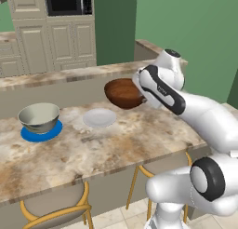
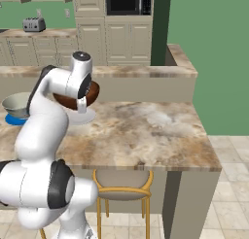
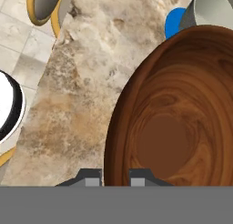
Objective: Move the bowls from the cabinet to the plates on the dining table.
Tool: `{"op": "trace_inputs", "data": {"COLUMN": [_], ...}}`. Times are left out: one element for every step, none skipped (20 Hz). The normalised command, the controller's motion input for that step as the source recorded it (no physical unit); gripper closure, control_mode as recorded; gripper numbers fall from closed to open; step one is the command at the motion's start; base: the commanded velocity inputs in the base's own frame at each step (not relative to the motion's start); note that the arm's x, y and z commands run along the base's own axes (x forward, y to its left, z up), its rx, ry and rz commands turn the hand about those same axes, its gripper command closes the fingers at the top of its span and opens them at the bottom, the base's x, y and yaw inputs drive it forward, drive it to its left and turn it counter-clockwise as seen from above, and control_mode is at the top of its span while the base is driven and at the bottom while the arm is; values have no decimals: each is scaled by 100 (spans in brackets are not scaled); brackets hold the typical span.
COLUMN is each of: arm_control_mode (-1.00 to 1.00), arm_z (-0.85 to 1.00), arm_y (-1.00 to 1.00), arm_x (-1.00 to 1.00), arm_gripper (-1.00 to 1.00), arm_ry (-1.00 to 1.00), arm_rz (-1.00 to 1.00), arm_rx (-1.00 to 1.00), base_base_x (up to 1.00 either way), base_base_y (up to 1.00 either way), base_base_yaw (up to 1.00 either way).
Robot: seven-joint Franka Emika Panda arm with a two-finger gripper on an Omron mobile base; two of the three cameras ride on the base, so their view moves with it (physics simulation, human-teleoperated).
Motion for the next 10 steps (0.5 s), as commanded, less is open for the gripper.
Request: {"op": "trace_inputs", "data": {"arm_control_mode": [-100, -100, -100, -100, -100, -100, -100, -100, -100, -100], "arm_z": [-24, -26, -27, -27, -29, -32, -37, -34, -31, -26], "arm_y": [25, 22, 21, 19, 21, 23, 29, 27, 17, 15], "arm_x": [71, 69, 67, 65, 60, 56, 61, 59, 55, 55], "arm_gripper": [100, 100, 100, 100, 100, 100, 100, 100, 100, 100], "arm_ry": [0, 0, 0, 0, 0, 0, 0, 0, 0, 0], "arm_rz": [0, 0, 0, 0, 0, 0, 0, 0, 0, 0], "arm_rx": [0, 0, 0, 1, 1, 1, 0, 0, 0, 0], "base_base_x": [0, 0, 0, 0, 0, 0, 0, 0, 0, 0], "base_base_y": [0, 0, 0, 0, 0, 0, 0, 0, 0, 0], "base_base_yaw": [0, 0, 0, 0, 0, 0, 0, 0, 0, 0]}}
